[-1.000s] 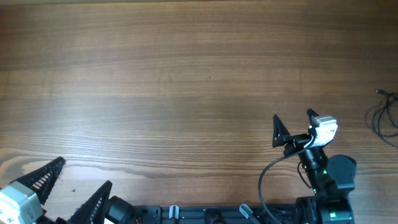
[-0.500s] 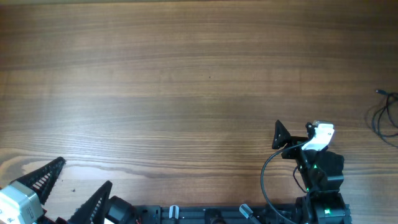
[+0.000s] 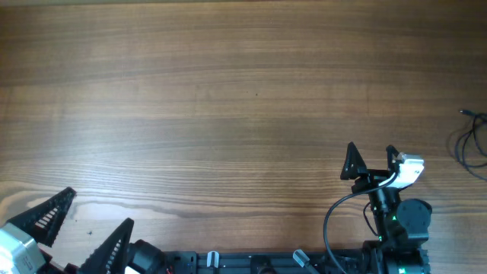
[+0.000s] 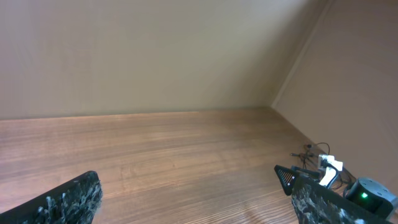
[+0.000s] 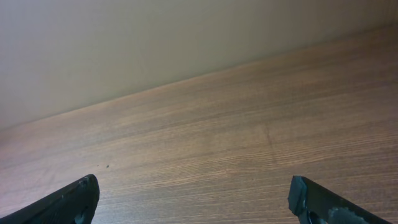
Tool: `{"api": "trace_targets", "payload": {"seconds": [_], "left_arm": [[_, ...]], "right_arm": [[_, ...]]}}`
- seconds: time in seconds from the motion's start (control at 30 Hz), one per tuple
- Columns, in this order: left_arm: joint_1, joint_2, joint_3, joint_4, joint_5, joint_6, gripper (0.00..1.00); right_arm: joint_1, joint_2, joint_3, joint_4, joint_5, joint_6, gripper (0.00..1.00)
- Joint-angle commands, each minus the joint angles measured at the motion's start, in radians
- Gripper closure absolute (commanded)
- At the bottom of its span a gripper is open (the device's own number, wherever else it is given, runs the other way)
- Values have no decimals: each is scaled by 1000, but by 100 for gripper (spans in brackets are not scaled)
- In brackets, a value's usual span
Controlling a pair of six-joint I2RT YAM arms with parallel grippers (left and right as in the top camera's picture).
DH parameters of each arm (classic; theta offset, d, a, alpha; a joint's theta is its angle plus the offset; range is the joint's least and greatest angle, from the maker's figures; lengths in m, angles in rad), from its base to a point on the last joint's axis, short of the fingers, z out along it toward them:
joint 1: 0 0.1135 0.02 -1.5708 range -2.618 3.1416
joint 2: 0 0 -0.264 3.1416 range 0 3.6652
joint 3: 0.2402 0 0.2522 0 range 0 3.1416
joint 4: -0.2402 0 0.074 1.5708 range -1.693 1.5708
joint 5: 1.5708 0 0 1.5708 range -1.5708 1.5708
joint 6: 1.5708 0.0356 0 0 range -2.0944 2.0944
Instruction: Untangle cables
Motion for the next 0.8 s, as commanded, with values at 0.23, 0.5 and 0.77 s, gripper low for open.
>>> {"api": "trace_targets", "payload": {"seconds": [0.23, 0.5, 0.77], "left_arm": [[130, -280, 3, -115, -14, -40, 0], [238, -290, -90, -210, -24, -90, 0], [243, -290, -752, 499, 64, -61, 0]], "right_arm": [[-4, -15, 3, 2, 18, 7, 0], [-4, -15, 3, 2, 18, 8, 0], [-4, -15, 3, 2, 18, 8, 0]]}}
